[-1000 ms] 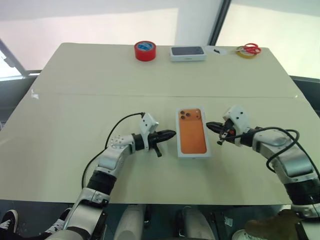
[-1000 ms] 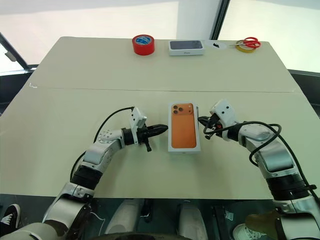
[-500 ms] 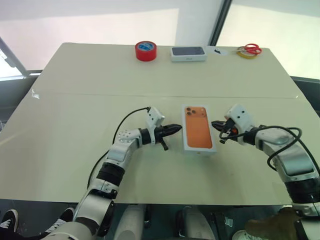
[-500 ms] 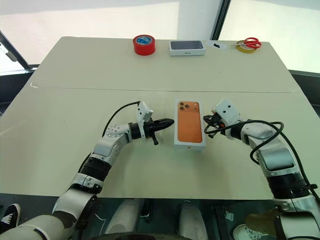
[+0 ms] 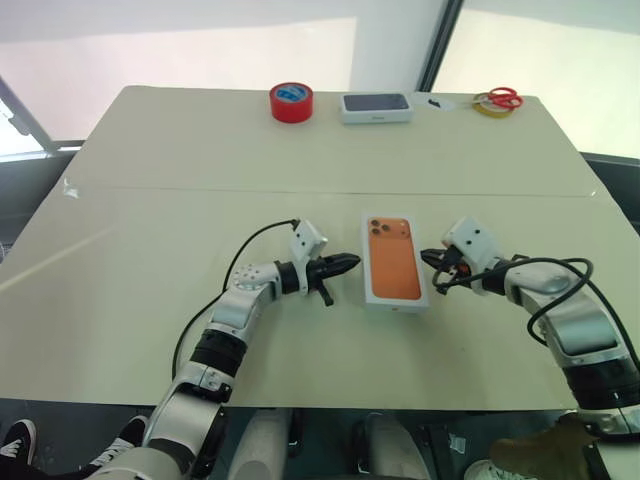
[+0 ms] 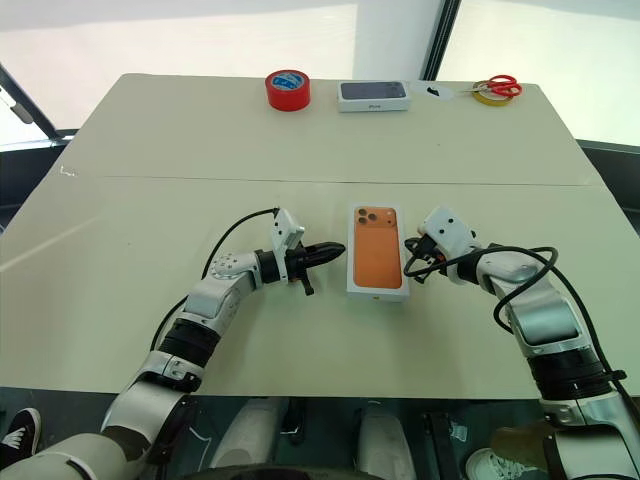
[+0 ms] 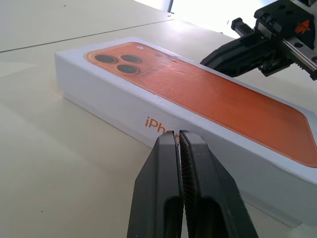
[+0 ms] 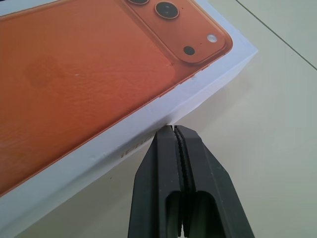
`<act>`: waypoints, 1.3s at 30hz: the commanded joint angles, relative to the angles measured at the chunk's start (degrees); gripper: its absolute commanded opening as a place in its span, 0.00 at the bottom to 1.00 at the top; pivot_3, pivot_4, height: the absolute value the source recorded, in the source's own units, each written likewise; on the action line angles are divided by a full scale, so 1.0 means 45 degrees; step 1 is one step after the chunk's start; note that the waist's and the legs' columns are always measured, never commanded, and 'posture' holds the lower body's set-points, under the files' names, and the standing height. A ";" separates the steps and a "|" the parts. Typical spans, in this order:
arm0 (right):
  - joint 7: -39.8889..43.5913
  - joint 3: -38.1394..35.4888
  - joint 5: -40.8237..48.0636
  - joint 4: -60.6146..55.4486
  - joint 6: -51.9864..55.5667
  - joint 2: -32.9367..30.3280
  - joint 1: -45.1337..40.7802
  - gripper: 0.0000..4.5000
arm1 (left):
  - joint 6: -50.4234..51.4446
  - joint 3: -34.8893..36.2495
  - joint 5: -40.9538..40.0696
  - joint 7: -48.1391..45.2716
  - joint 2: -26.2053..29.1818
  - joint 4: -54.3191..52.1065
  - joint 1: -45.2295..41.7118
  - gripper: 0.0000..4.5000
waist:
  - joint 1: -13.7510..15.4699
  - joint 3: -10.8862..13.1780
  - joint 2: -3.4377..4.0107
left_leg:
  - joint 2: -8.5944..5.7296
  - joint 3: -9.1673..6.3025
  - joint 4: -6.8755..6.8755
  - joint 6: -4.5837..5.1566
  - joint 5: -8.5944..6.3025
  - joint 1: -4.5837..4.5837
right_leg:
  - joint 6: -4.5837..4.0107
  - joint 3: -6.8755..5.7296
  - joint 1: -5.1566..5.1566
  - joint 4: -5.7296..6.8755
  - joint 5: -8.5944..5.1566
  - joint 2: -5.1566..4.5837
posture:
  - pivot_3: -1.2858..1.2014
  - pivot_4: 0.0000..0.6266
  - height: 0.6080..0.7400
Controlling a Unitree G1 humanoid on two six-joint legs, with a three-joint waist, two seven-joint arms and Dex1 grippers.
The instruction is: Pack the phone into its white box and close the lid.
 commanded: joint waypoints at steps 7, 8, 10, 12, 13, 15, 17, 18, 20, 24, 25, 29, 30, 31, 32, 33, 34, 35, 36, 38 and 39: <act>0.0554 -0.1613 0.1632 -0.0401 0.0339 0.0356 -0.0828 0.01 | 0.0230 0.0528 -0.0515 0.0857 -0.0810 -0.1344 -0.1286 0.04 | 0.0036 0.0000 0.0000 | 0.0000 0.0000 0.0022 0.0000 0.0000 -0.0003 | 0.0003 -0.0005 0.0012 0.0003 0.0002 0.0000 | 0.52 0.24 0.96; 0.0682 -0.1678 0.1840 -0.0503 0.0353 0.0427 -0.0843 0.01 | 0.0176 0.0414 -0.0357 0.0929 -0.0897 -0.1167 -0.1406 0.04 | 0.0032 0.0000 -0.0001 | -0.0001 0.0000 0.0023 0.0000 0.0000 0.0001 | 0.0003 -0.0008 0.0023 0.0002 0.0001 0.0001 | 0.52 0.24 0.96; 0.1005 -0.1628 0.2133 -0.0833 0.0389 0.0452 -0.0741 0.01 | -0.0141 -0.0015 0.0253 0.1073 -0.0929 -0.0721 -0.1546 0.04 | 0.0008 0.0000 -0.0001 | -0.0001 0.0000 0.0025 0.0001 0.0000 0.0006 | 0.0003 -0.0011 0.0033 -0.0001 0.0002 0.0002 | 0.52 0.24 0.96; 0.1239 -0.1302 0.2079 -0.1111 0.0535 0.0305 -0.0452 0.01 | -0.0320 -0.0540 0.0755 0.0817 -0.0779 -0.0440 -0.1498 0.04 | 0.0007 0.0000 -0.0001 | -0.0001 0.0000 0.0025 0.0001 0.0001 0.0008 | 0.0004 -0.0011 0.0032 0.0001 0.0002 0.0004 | 0.52 0.24 0.96; 0.1310 -0.1012 0.1744 -0.1158 0.0300 0.0180 -0.0191 0.01 | -0.0286 -0.0697 0.0841 0.0659 -0.0692 -0.0434 -0.1410 0.04 | 0.0007 0.0000 -0.0001 | -0.0001 0.0000 0.0024 0.0001 0.0001 0.0009 | 0.0004 -0.0011 0.0032 0.0003 0.0002 0.0006 | 0.52 0.24 0.96; 0.1330 -0.0349 0.0909 -0.1288 0.0028 -0.0163 0.0386 0.01 | 0.0175 -0.0836 0.0725 0.0363 -0.0503 -0.0684 -0.1152 0.04 | 0.0007 0.0000 -0.0001 | -0.0001 0.0000 0.0025 0.0001 0.0001 0.0009 | 0.0004 -0.0010 0.0030 0.0004 0.0002 0.0007 | 0.52 0.24 0.96; 0.1099 0.0310 -0.0042 -0.1117 -0.0142 -0.0486 0.0792 0.01 | 0.0253 -0.1085 0.1233 0.0499 -0.0126 -0.0407 -0.0976 0.04 | -0.0002 -0.0006 0.0010 | -0.0001 0.0000 0.0025 0.0002 -0.0001 0.0008 | 0.0004 -0.0006 0.0024 0.0004 0.0001 0.0003 | 0.52 0.24 0.96; 0.0995 0.0499 -0.0368 -0.1039 -0.0306 -0.0557 0.0885 0.01 | 0.0191 -0.1199 0.1436 0.0488 0.0074 -0.0311 -0.0842 0.04 | -0.0007 -0.0014 0.0018 | -0.0001 0.0000 0.0027 0.0003 -0.0002 0.0011 | 0.0004 0.0001 0.0023 0.0007 0.0001 0.0003 | 0.52 0.24 0.96; 0.0919 0.0544 -0.0487 -0.1080 -0.0380 -0.0531 0.0990 0.00 | 0.0156 -0.1209 0.1416 0.0377 0.0259 -0.0411 -0.0611 0.24 | 0.0003 -0.0022 0.0016 | 0.0000 -0.0001 0.0022 -0.0001 -0.0006 0.0064 | 0.0003 0.0001 0.0056 0.0003 0.0001 0.0004 | 0.52 0.24 0.96; 0.1128 -0.0689 0.1474 -0.1540 0.1056 0.0279 0.0518 0.28 | 0.1945 0.0129 -0.0459 0.0143 0.0448 -0.2224 -0.0255 0.66 | -0.0016 -0.0023 0.0017 | 0.0002 -0.0009 0.0009 0.0074 -0.0087 0.0138 | 0.0001 0.0002 0.0148 -0.0024 -0.0001 -0.0008 | 0.52 0.24 0.96; 0.1225 -0.0982 0.1688 -0.1502 0.1029 0.0289 0.0438 0.39 | 0.2034 0.0354 -0.0611 0.0033 0.0772 -0.2624 -0.0095 0.78 | -0.0019 -0.0022 0.0019 | 0.0001 -0.0010 0.0009 0.0078 -0.0085 0.0131 | 0.0001 0.0003 0.0140 -0.0023 -0.0001 -0.0009 | 0.52 0.24 0.96; 0.1687 -0.2014 0.2775 -0.1341 0.1282 0.0191 0.0406 0.86 | 0.2520 0.1292 -0.1201 0.0039 0.1897 -0.3795 0.0361 1.00 | -0.0026 -0.0019 0.0027 | 0.0001 -0.0011 0.0002 0.0050 -0.0055 0.0127 | 0.0001 0.0003 0.0133 -0.0022 -0.0001 -0.0007 | 0.52 0.24 0.96; 0.2082 -0.2348 0.3028 -0.1472 0.1140 -0.0052 0.0660 0.99 | 0.3452 0.1796 -0.1871 -0.0188 0.2441 -0.4209 0.0509 1.00 | -0.0024 -0.0020 0.0029 | 0.0001 -0.0011 0.0002 0.0047 -0.0053 0.0128 | 0.0001 0.0002 0.0137 -0.0023 -0.0001 -0.0007 | 0.52 0.24 0.96; 0.2745 -0.2893 0.3742 -0.1795 0.1418 -0.0362 0.1009 0.99 | 0.3920 0.2266 -0.2240 -0.0369 0.3015 -0.4588 0.0702 1.00 | -0.0019 -0.0020 0.0029 | 0.0001 -0.0011 0.0002 0.0050 -0.0056 0.0131 | 0.0001 0.0002 0.0140 -0.0025 -0.0001 -0.0007 | 0.52 0.24 0.96; 0.3428 -0.3440 0.4286 -0.2120 0.1421 -0.0710 0.1386 0.99 | 0.4323 0.2717 -0.2568 -0.0528 0.3593 -0.4949 0.0915 1.00 | 0.0006 -0.0018 0.0032 | 0.0001 -0.0011 0.0001 0.0059 -0.0062 0.0127 | 0.0001 0.0002 0.0138 -0.0030 -0.0001 -0.0008 | 0.52 0.24 0.96; 0.3963 -0.4029 0.4713 -0.2285 0.1445 -0.1088 0.1718 0.99 | 0.4638 0.3166 -0.2904 -0.0758 0.4234 -0.5300 0.1187 1.00 | 0.0002 -0.0017 0.0032 | 0.0001 -0.0011 -0.0005 0.0066 -0.0066 0.0126 | 0.0001 0.0001 0.0141 -0.0040 -0.0001 -0.0009 | 0.52 0.24 0.96; 0.4299 -0.4463 0.5063 -0.2308 0.1548 -0.1373 0.1930 0.99 | 0.4753 0.3427 -0.3093 -0.0895 0.4703 -0.5549 0.1422 1.00 | -0.0022 -0.0016 0.0035 | 0.0001 -0.0011 -0.0016 0.0079 -0.0074 0.0126 | 0.0000 0.0001 0.0140 -0.0055 -0.0001 -0.0009 | 0.52 0.24 0.96; 0.4590 -0.4879 0.5209 -0.2195 0.1419 -0.1659 0.2145 0.99 | 0.4871 0.3674 -0.3227 -0.1068 0.5227 -0.5758 0.1725 1.00 | -0.0027 -0.0015 0.0036 | 0.0001 -0.0011 -0.0032 0.0080 -0.0073 0.0129 | 0.0000 0.0002 0.0145 -0.0072 -0.0001 -0.0009 | 0.52 0.24 0.96; 0.4762 -0.5187 0.5199 -0.2063 0.1105 -0.1834 0.2323 0.99 | 0.4871 0.3844 -0.3287 -0.1174 0.5610 -0.5906 0.1985 1.00 | -0.0028 -0.0015 0.0037 | 0.0001 -0.0011 -0.0032 0.0081 -0.0074 0.0129 | 0.0000 0.0002 0.0146 -0.0074 0.0000 -0.0010 | 0.52 0.24 0.96; 0.5092 -0.5572 0.4622 -0.1518 -0.0032 -0.2147 0.2739 0.99 | 0.4945 0.4278 -0.3390 -0.1385 0.6342 -0.6030 0.2627 1.00 | -0.0016 -0.0017 0.0040 | 0.0002 -0.0012 -0.0034 0.0066 -0.0088 0.0151 | -0.0002 0.0002 0.0160 -0.0079 0.0001 -0.0014 | 0.52 0.24 0.96; 0.5280 -0.5741 0.4439 -0.1239 -0.0427 -0.2249 0.2998 0.99 | 0.5028 0.4563 -0.3502 -0.1435 0.6611 -0.6115 0.2987 1.00 | -0.0015 -0.0019 0.0041 | 0.0001 -0.0012 -0.0038 0.0060 -0.0094 0.0170 | -0.0003 0.0002 0.0155 -0.0086 0.0001 -0.0016 | 0.52 0.24 0.96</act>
